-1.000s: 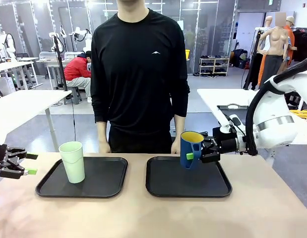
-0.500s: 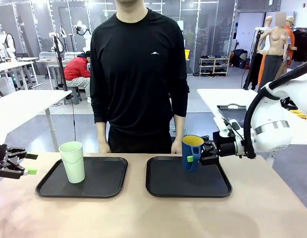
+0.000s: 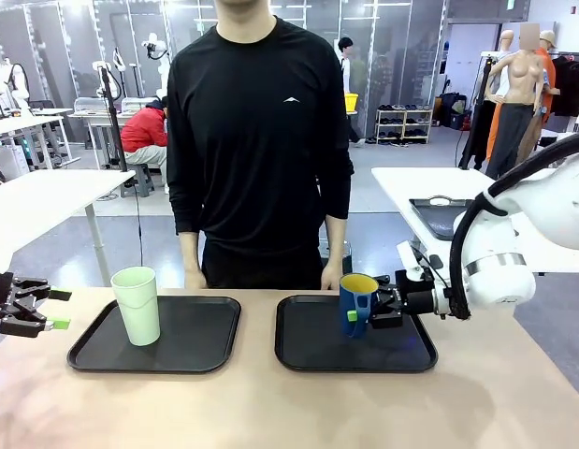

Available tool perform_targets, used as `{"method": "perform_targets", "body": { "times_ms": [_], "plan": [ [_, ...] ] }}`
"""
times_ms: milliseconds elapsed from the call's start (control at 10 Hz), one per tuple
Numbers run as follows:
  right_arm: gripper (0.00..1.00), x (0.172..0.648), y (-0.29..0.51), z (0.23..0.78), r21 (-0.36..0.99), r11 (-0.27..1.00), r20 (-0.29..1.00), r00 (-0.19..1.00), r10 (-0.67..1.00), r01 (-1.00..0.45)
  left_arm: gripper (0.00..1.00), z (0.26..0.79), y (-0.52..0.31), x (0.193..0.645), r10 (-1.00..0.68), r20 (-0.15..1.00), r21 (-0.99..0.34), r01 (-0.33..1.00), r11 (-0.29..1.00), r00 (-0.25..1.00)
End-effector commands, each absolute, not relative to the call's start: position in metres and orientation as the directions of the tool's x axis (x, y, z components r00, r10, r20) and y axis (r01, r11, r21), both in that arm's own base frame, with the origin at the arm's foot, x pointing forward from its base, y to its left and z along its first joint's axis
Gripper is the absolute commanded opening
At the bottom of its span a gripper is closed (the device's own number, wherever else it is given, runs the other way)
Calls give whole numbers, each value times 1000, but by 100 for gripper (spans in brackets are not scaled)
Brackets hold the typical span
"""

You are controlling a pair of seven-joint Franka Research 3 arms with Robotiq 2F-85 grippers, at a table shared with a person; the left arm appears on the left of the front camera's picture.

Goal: Sort and store the cups by type.
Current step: Pick up the Handle plastic cup and place it into the empty Flat Tray.

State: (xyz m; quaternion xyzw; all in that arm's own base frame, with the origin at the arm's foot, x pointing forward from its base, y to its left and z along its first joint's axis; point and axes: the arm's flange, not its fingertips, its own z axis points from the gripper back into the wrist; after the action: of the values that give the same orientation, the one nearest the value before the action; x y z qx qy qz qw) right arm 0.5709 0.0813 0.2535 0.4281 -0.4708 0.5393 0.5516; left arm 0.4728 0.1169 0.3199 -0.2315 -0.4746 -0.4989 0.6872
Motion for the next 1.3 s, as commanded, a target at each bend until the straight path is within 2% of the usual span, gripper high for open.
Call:
{"method": "perform_targets", "body": {
  "times_ms": [0,900,1000,1100,1200],
  "plan": [
    [45,582,86,247,-54,77,983,-40,182,-996,100,319,117,474,-457,889,165,905,393,36],
    [45,590,85,210,-2,146,975,31,219,-989,100,319,117,474,-457,889,165,905,393,36],
    [85,590,84,210,9,151,973,44,226,-988,100,319,117,474,-457,889,165,905,393,36],
    [95,589,82,210,5,149,975,38,221,-989,100,319,117,474,-457,889,165,905,393,36],
    [100,588,80,212,8,151,974,42,222,-989,100,319,117,474,-457,889,165,905,393,36]
  ]
}}
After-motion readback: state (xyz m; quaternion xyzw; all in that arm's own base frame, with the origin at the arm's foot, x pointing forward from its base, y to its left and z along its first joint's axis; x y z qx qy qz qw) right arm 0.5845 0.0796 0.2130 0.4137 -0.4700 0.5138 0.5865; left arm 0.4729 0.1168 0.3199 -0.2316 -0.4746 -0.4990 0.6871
